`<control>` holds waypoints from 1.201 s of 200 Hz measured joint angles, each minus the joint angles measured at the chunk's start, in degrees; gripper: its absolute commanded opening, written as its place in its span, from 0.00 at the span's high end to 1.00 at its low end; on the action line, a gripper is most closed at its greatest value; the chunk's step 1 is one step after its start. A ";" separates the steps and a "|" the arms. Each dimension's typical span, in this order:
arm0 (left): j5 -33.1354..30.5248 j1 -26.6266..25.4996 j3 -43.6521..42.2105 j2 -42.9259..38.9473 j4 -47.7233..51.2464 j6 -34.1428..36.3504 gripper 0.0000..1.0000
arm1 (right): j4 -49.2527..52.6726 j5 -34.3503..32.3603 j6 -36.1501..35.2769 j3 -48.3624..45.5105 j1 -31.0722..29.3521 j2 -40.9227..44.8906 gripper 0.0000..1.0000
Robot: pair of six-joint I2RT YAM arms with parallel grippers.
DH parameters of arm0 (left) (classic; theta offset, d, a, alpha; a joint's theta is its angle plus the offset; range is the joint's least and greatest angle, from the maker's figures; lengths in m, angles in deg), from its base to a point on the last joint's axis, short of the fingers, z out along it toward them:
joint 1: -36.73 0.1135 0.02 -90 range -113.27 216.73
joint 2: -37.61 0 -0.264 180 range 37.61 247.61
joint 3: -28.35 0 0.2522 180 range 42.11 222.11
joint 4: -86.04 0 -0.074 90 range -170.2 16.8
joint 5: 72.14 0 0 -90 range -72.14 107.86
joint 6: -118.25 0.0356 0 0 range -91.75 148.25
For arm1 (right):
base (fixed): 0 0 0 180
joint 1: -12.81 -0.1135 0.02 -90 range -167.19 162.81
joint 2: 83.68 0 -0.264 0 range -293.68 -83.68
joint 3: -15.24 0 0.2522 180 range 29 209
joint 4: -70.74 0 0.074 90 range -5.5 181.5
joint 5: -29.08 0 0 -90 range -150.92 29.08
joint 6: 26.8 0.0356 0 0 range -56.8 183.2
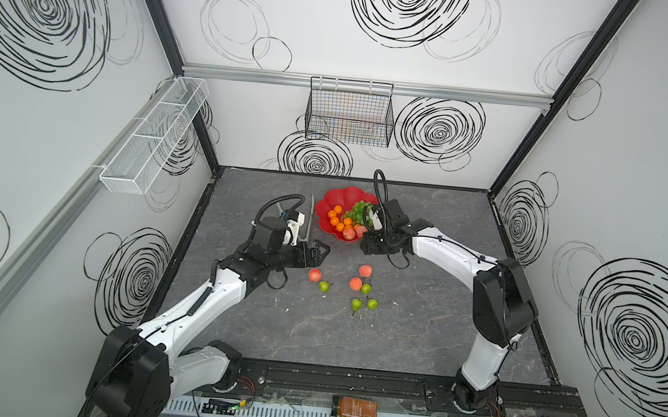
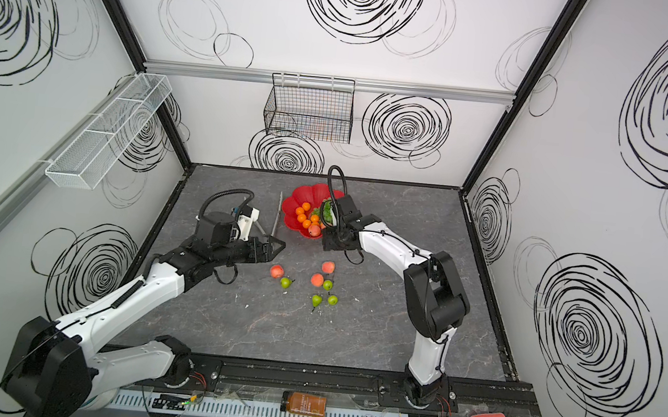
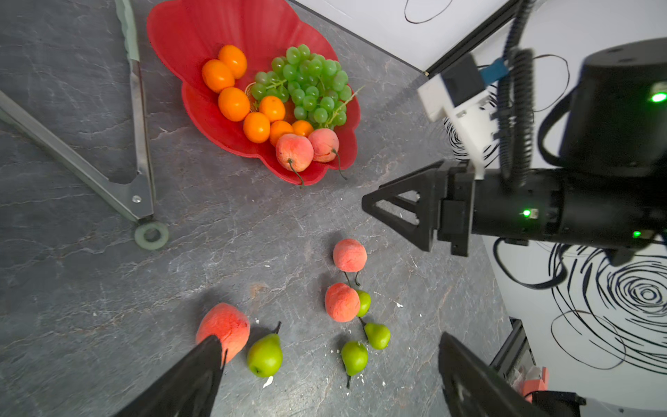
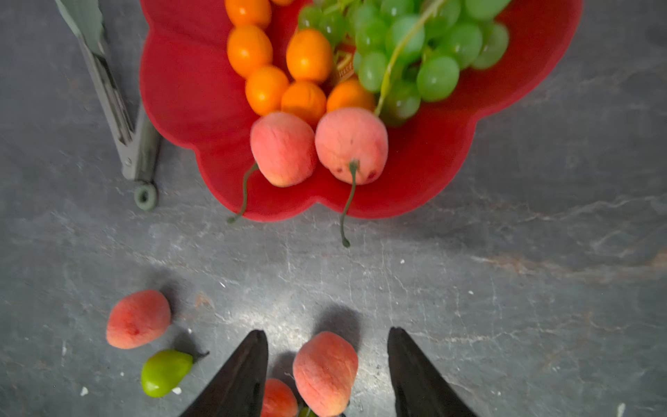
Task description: Place and organize the fake fruits in the fruit bowl
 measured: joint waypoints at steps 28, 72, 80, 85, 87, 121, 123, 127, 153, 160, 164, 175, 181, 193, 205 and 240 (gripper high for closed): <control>0.00 -1.03 -0.15 0.00 0.00 0.17 0.04 | -0.02 0.81 0.07 -2.97 -0.39 0.00 0.37; 0.00 -2.36 -0.42 0.00 -0.02 0.17 0.04 | -0.39 2.23 0.07 -3.91 -1.64 -0.02 0.36; 0.00 -2.47 -0.42 0.00 -0.02 0.17 0.04 | -0.46 2.40 0.07 -3.91 -1.88 -0.07 0.36; 0.00 -2.51 -0.44 0.00 -0.02 0.17 0.04 | -0.50 2.49 0.07 -3.91 -2.01 -0.15 0.36; 0.00 -2.54 -0.44 0.00 -0.02 0.17 0.04 | -0.52 2.51 0.07 -3.91 -2.05 -0.20 0.36; 0.00 -2.84 -0.44 0.00 -0.04 0.17 0.04 | -0.52 2.64 0.07 -3.91 -2.60 -1.64 0.36; 0.00 -2.84 -0.44 0.00 -0.04 0.17 0.04 | -0.52 2.64 0.07 -3.93 -2.60 -1.75 0.36; 0.00 -2.84 -0.44 0.00 -0.04 0.17 0.04 | -0.50 2.64 0.07 -3.91 -2.64 -1.92 0.36; 0.02 -2.84 -0.44 0.00 -0.04 0.17 0.04 | -0.48 2.64 0.07 -3.98 -2.86 -2.58 0.37; 0.02 -2.84 -0.44 0.00 -0.04 0.17 0.04 | -0.44 2.64 0.07 -3.98 -2.93 -2.62 0.37; 0.02 -2.84 -0.44 0.00 -0.04 0.20 0.04 | -0.44 2.62 0.07 -3.98 -2.95 -2.69 0.37; 0.00 -2.84 -0.44 0.00 -0.04 0.20 0.04 | -0.42 2.62 0.07 -3.98 -2.95 -2.80 0.38; 0.02 -2.84 -0.44 0.00 -0.04 0.17 0.04 | -0.42 2.62 0.07 -3.98 -2.95 -2.89 0.38; 0.02 -2.84 -0.44 0.00 -0.04 0.17 0.04 | -0.39 2.56 0.07 -3.98 -2.95 -3.04 0.39; 0.02 -2.84 -0.44 0.00 -0.04 0.17 0.04 | -0.33 2.45 0.04 -3.98 -2.95 -3.26 0.40; 0.02 -2.84 -0.44 0.00 -0.04 0.17 0.04 | -0.26 2.19 0.04 -3.98 -2.95 -3.63 0.43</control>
